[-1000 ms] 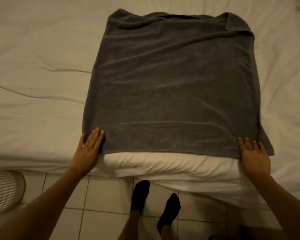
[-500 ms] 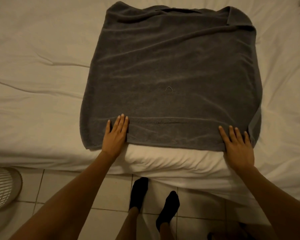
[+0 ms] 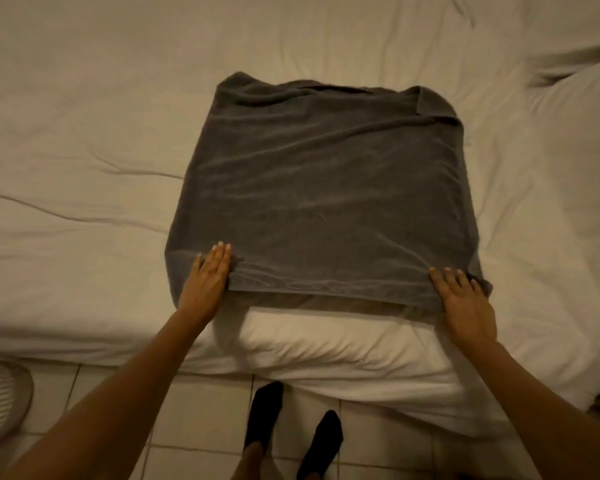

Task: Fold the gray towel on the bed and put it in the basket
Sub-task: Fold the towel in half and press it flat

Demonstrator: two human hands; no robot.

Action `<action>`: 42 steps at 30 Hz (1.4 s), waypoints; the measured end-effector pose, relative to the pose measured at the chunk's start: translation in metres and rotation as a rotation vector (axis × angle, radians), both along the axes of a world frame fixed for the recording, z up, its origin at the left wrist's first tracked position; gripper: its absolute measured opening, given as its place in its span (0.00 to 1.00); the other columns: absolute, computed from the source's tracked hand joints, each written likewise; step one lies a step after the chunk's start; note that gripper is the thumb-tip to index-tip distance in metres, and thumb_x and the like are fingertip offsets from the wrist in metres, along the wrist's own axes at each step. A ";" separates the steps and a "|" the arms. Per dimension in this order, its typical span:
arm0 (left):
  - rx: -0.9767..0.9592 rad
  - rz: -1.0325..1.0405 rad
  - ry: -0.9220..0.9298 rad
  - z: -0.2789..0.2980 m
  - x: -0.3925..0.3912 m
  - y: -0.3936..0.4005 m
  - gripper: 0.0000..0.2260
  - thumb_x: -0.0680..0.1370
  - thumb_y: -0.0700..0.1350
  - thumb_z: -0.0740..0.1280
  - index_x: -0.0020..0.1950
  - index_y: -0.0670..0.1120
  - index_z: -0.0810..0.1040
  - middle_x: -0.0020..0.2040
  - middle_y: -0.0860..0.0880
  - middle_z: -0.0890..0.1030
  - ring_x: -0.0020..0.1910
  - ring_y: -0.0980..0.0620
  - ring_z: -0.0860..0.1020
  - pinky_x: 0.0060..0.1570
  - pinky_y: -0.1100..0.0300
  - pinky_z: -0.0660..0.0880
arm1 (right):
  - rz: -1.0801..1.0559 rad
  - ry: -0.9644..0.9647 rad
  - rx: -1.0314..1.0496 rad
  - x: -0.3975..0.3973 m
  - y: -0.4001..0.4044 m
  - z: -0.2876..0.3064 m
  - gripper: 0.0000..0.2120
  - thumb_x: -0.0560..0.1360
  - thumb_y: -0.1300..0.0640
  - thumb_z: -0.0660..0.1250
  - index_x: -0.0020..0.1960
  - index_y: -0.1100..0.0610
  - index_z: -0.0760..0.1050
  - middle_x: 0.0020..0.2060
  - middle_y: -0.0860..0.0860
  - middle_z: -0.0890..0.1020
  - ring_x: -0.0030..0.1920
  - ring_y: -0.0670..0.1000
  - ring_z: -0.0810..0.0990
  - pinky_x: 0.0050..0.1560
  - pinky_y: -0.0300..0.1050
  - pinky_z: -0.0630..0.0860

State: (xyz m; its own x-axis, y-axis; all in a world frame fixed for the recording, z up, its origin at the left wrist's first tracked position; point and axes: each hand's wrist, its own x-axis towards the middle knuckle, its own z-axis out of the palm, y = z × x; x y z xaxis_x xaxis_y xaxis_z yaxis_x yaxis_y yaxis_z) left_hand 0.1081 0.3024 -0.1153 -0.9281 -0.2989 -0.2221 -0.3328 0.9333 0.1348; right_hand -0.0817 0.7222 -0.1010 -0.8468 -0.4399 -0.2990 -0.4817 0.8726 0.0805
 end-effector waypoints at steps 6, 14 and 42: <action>-0.010 0.031 -0.166 0.043 -0.029 -0.006 0.30 0.80 0.38 0.54 0.77 0.41 0.40 0.78 0.42 0.45 0.78 0.47 0.46 0.75 0.51 0.45 | 0.029 -0.073 -0.115 -0.025 -0.018 0.031 0.32 0.72 0.70 0.57 0.74 0.54 0.61 0.71 0.59 0.67 0.72 0.59 0.62 0.70 0.57 0.62; -0.159 0.151 -0.109 0.074 -0.099 -0.044 0.28 0.82 0.44 0.52 0.77 0.42 0.39 0.79 0.44 0.48 0.77 0.45 0.47 0.74 0.44 0.43 | -0.035 0.045 0.067 -0.094 -0.072 0.078 0.35 0.77 0.54 0.59 0.77 0.49 0.42 0.77 0.55 0.50 0.76 0.56 0.43 0.73 0.57 0.40; -0.415 0.343 0.801 0.529 -0.286 -0.235 0.24 0.81 0.39 0.52 0.77 0.42 0.51 0.77 0.43 0.58 0.77 0.43 0.53 0.72 0.38 0.43 | -0.014 0.848 -0.242 -0.276 -0.243 0.508 0.40 0.73 0.59 0.65 0.76 0.46 0.46 0.75 0.55 0.58 0.76 0.58 0.47 0.72 0.59 0.41</action>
